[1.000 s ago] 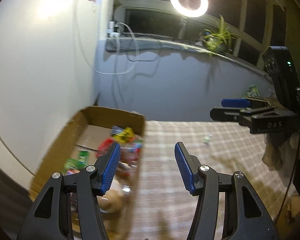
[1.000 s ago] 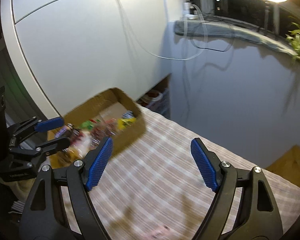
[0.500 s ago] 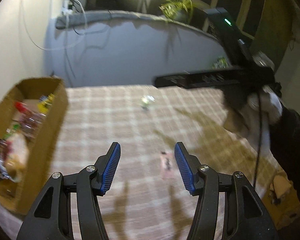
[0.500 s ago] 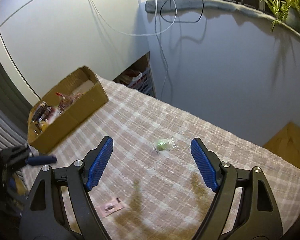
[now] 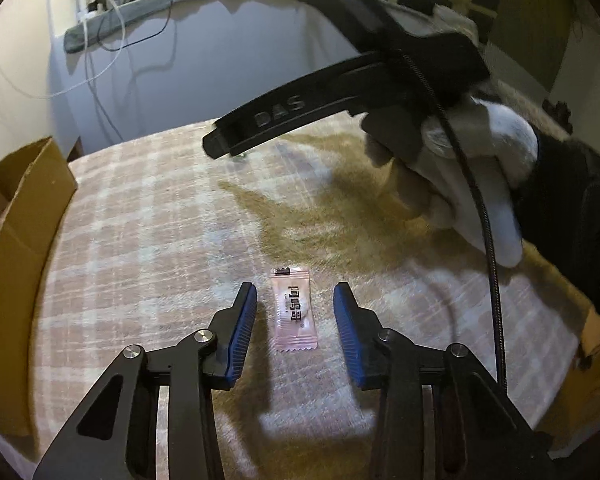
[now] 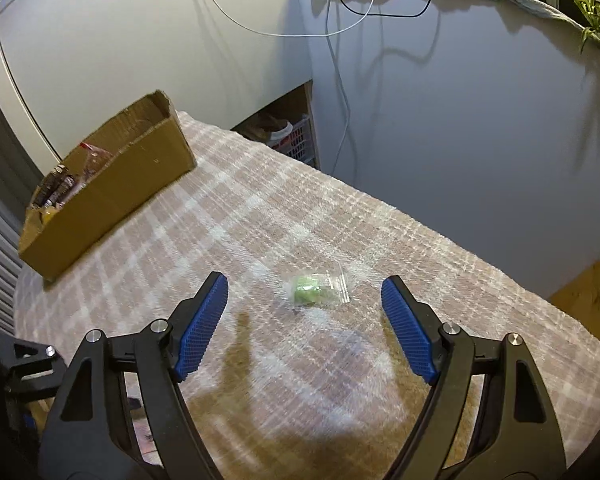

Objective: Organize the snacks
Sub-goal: 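Grasp the pink-white wrapped candy with the left gripper while the right grasps the clear green-sweet bag, then carry the pink-white candy and clear green-sweet bag over the box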

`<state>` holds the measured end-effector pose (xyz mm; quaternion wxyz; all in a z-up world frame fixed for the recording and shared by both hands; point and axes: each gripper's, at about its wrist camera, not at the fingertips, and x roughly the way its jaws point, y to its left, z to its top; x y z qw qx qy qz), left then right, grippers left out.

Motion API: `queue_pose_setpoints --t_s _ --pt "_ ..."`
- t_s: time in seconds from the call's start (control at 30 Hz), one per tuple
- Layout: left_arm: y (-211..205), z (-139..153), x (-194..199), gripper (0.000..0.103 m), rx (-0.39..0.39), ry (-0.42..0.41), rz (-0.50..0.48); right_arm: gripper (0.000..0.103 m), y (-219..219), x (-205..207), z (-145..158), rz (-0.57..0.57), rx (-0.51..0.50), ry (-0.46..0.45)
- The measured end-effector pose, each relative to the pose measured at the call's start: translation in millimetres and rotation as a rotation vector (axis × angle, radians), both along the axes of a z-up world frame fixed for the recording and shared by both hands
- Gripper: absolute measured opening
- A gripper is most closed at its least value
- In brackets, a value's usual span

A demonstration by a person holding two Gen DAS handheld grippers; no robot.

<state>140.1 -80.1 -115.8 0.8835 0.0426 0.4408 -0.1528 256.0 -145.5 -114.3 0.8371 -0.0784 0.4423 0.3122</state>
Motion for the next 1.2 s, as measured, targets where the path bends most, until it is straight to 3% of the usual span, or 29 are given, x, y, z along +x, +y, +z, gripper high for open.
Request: queue_pose_setpoints --t_s 0.3,0.4,0.57,0.73,1.2 --pt "-7 -6 0 0.028 0.045 -0.006 -0.011 0.069 11 7 -15 0.025 -0.04 0.0" --pt "-11 -6 -4 0.018 0.054 -0.013 -0.02 0.054 15 6 -15 0.029 -0.073 -0.016" --pt "-15 -5 -13 0.018 0.07 -0.027 -0.033 0.03 16 0 -15 0.033 -0.113 -0.04" --pt "-13 -3 -23 0.017 0.056 -0.023 -0.022 0.028 20 -11 -14 0.047 -0.145 -0.07" --pt "22 21 -28 0.017 -0.014 -0.045 0.052 0.028 11 -28 7 0.015 -0.073 -0.074"
